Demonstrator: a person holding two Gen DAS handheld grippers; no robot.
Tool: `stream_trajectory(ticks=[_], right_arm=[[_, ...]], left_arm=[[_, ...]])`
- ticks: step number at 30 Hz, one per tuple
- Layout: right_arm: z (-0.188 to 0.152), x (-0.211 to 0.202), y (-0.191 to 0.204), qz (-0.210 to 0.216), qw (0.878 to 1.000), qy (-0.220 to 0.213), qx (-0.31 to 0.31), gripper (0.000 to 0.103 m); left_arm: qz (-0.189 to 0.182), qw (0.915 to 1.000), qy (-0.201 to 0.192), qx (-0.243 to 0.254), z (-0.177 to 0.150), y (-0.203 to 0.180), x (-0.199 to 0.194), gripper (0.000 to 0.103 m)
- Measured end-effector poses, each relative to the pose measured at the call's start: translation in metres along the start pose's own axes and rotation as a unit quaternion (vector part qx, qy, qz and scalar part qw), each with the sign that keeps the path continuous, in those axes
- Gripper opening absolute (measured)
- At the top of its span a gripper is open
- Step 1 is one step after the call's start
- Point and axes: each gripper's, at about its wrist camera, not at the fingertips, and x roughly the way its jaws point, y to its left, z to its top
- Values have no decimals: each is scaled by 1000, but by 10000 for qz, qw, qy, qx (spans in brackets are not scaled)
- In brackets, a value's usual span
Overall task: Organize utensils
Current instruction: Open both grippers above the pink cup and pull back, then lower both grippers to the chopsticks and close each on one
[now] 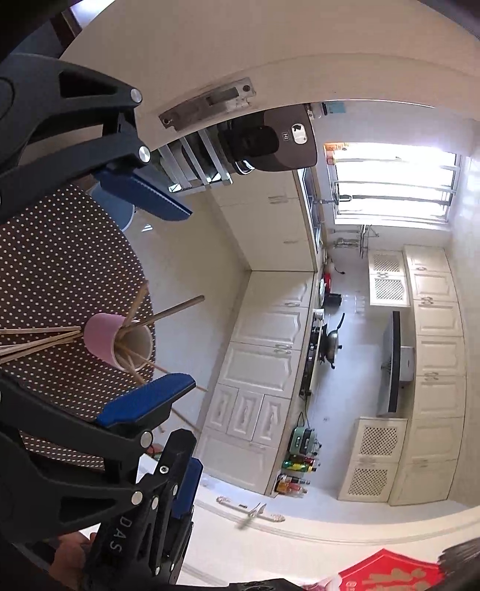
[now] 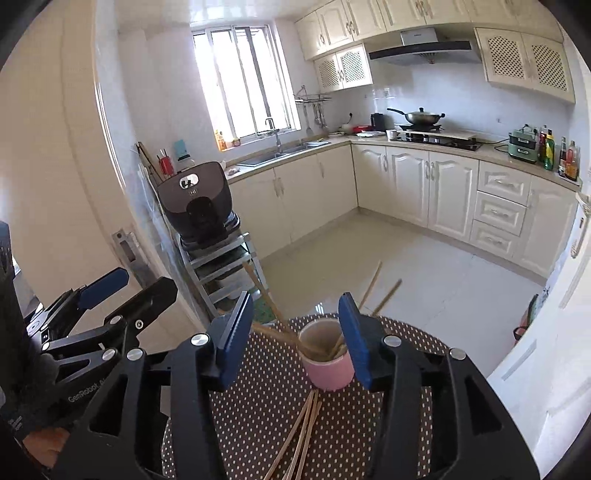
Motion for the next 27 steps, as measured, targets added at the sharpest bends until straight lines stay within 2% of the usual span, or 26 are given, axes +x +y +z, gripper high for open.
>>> stream_trajectory(ticks=[14, 19, 27], right_arm=[[-46, -15, 14, -314, 9986, 392, 153, 47], [-63, -8, 15, -355, 9970, 655, 194, 48], [-97, 28, 1, -436, 9889, 1378, 347, 48]], left_arm=[[-250, 9985, 480, 126, -36, 14, -8, 84], [-423, 9946, 936, 120, -57, 16, 7, 84], [-405, 9846, 1698, 116, -93, 18, 38, 84]])
